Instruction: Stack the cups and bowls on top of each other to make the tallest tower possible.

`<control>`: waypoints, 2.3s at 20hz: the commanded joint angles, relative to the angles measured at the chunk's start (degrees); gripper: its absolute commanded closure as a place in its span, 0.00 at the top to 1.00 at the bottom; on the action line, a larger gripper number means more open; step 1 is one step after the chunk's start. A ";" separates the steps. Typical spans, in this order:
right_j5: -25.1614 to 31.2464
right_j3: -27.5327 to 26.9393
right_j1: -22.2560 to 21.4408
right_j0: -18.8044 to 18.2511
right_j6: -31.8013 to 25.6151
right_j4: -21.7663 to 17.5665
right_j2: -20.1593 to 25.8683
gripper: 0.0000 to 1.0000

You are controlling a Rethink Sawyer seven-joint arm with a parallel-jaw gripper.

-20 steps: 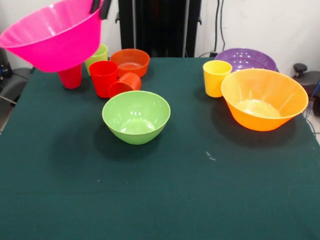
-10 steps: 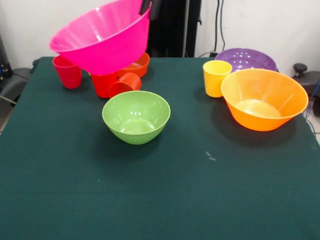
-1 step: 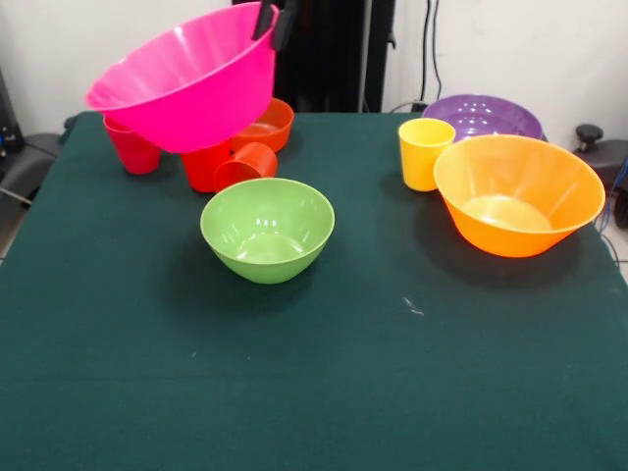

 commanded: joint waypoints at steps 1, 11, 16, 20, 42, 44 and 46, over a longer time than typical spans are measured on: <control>4.72 0.32 2.31 -1.90 3.18 0.88 2.23 0.00; 1.75 -2.08 6.44 1.09 8.61 0.95 -0.20 0.00; -1.61 -2.56 10.00 0.36 8.81 0.94 0.05 0.00; -2.79 -1.92 10.47 0.49 9.30 1.27 -0.20 0.00; 2.18 -3.96 8.16 5.00 9.80 3.11 -3.26 0.00; 2.39 -3.79 7.86 5.62 9.80 3.35 -3.81 0.00; 1.98 -3.75 8.13 5.91 9.80 3.68 -4.08 0.00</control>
